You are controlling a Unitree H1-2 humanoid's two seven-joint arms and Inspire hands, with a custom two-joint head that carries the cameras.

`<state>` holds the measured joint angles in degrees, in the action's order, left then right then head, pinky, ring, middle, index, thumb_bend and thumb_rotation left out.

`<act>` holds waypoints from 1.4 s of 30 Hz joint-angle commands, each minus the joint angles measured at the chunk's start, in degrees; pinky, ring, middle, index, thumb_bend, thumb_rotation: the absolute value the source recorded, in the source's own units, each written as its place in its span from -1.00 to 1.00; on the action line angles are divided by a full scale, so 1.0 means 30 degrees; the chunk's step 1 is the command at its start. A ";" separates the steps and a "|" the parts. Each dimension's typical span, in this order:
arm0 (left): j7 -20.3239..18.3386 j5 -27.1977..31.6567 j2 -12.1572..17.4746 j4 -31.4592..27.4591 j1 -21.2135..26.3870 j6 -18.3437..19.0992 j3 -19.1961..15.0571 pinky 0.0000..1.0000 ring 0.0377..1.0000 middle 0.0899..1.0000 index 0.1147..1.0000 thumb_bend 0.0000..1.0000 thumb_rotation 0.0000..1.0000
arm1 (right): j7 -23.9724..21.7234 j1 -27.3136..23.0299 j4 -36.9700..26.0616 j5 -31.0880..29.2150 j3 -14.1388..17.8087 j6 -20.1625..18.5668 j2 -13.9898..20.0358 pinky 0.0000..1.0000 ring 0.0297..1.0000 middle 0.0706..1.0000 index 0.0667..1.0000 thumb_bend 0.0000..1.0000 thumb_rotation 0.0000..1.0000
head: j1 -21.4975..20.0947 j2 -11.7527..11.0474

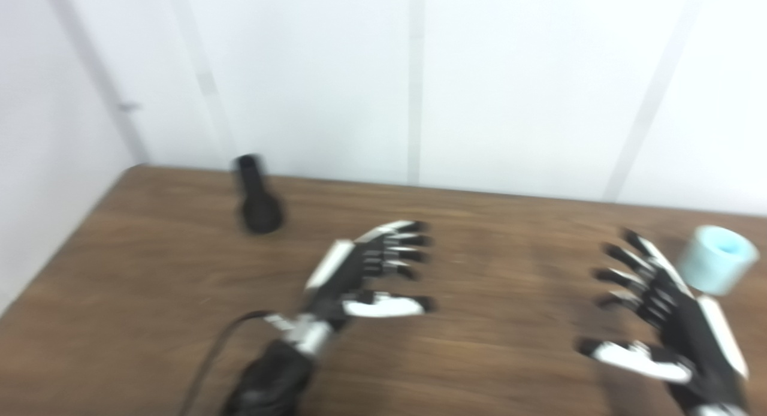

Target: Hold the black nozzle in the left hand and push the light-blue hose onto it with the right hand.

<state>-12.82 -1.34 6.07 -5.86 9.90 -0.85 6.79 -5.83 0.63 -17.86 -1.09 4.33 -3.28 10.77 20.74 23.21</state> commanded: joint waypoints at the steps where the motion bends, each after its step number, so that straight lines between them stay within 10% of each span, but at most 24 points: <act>1: 0.0363 -0.0360 -0.0126 0.0212 0.0778 -0.1109 0.0064 0.24 0.44 0.51 0.46 0.50 -0.72 | -0.0070 -0.0460 0.0080 -0.0500 0.0308 0.1374 0.0247 0.13 0.49 0.72 0.86 0.47 -0.93 | 0.0008 -0.0001; 16: 0.1447 -0.2172 0.0555 -0.1249 0.0970 -0.0848 -0.0745 0.34 0.45 0.42 0.36 0.51 -0.69 | -0.0311 -0.1115 0.1454 -0.1057 0.0421 0.2522 0.0638 0.16 0.56 0.80 0.88 0.35 -0.98 | 0.1202 -0.1250; 28: 0.1490 -0.4274 0.4691 -0.3263 0.3486 0.1180 -0.3209 0.29 0.45 0.46 0.42 0.47 -0.77 | -0.0375 -0.1277 0.1734 -0.0975 0.0453 0.2648 0.0826 0.12 0.56 0.81 0.89 0.32 -1.00 | 0.1429 -0.1026; 42: 0.2221 -0.7537 0.7101 -0.2340 0.6510 0.4190 -0.4391 0.30 0.57 0.62 0.66 0.56 -0.66 | -0.0534 -0.1295 0.1874 -0.1336 0.0528 0.2636 0.0964 0.15 0.58 0.83 0.89 0.28 -1.00 | 0.1497 -0.1021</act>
<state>-7.54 -22.18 25.67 -12.67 26.65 11.28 -6.03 -7.17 -1.52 -11.35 -4.50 5.43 2.38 12.86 25.31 20.21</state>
